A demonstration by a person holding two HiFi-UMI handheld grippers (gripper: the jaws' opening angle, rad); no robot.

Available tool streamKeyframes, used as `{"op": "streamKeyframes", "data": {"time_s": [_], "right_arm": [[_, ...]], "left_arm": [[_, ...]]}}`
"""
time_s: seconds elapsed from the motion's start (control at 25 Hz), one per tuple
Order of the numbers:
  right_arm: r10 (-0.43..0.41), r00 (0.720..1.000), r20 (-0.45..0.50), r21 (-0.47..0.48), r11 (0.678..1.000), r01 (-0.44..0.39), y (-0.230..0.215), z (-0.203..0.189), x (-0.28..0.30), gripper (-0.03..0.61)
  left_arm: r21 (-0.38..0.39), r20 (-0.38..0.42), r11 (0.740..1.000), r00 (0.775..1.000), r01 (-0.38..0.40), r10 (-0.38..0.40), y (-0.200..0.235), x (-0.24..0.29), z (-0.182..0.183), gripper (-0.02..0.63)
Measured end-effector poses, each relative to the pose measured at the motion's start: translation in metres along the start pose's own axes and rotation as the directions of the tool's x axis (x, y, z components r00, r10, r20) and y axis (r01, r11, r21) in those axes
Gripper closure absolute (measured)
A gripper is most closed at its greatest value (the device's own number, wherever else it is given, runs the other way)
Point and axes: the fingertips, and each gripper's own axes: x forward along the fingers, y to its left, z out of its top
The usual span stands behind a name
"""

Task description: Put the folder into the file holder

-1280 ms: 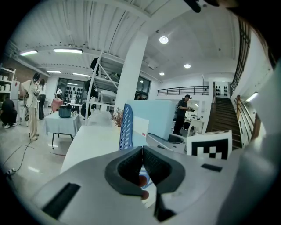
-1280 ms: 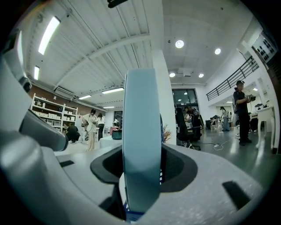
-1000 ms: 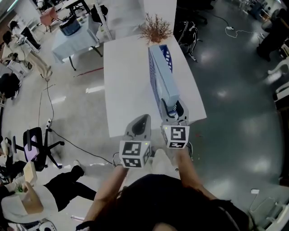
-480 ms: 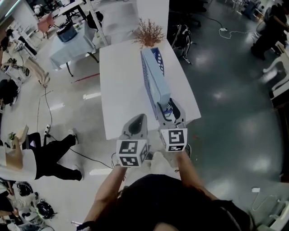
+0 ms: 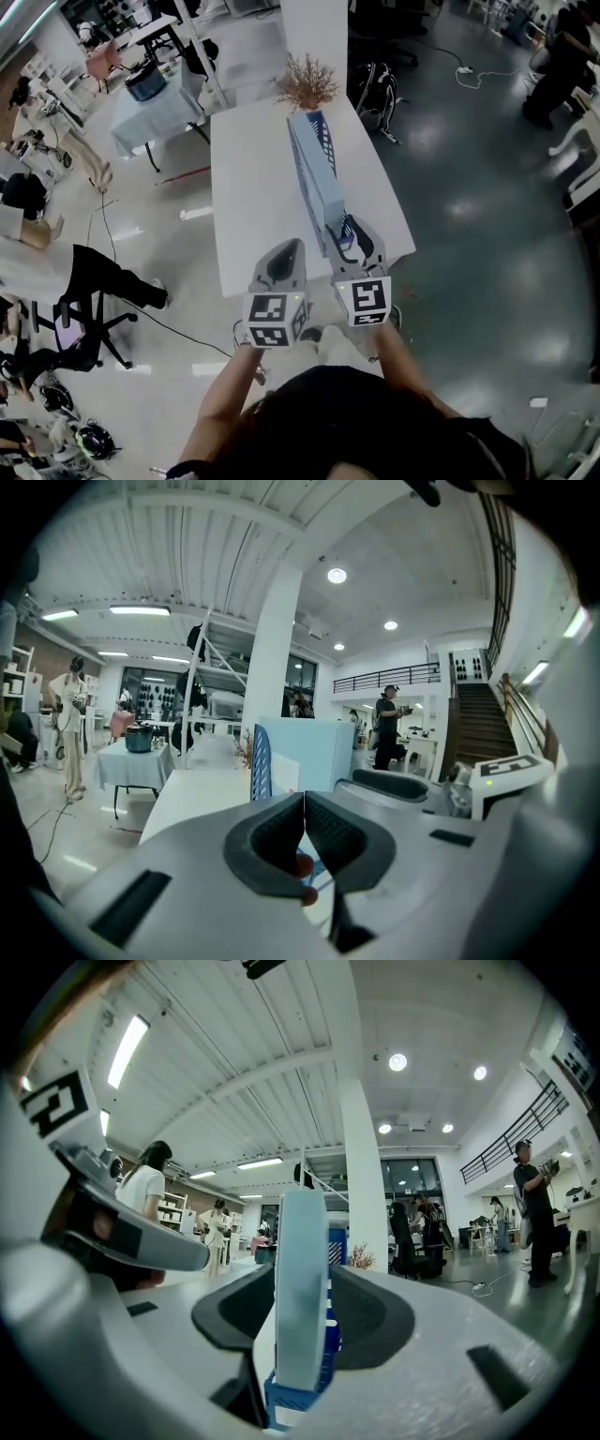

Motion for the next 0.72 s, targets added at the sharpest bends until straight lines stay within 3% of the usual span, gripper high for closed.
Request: {"op": "streamKeyframes", "data": {"time_s": [0.28, 0.72], "right_arm": [[0.026, 1.0, 0.0, 0.0, 1.0, -0.026, -0.003, 0.003, -0.012, 0.396], [-0.034, 0.999, -0.011, -0.014, 0.999, 0.034, -0.011, 0.011, -0.035, 0.445]], "left_arm": [[0.017, 0.013, 1.0, 1.0, -0.01, 0.01, -0.003, 0.002, 0.002, 0.607], [0.049, 0.044, 0.998, 0.998, 0.035, -0.037, -0.013, -0.005, 0.011, 0.608]]}}
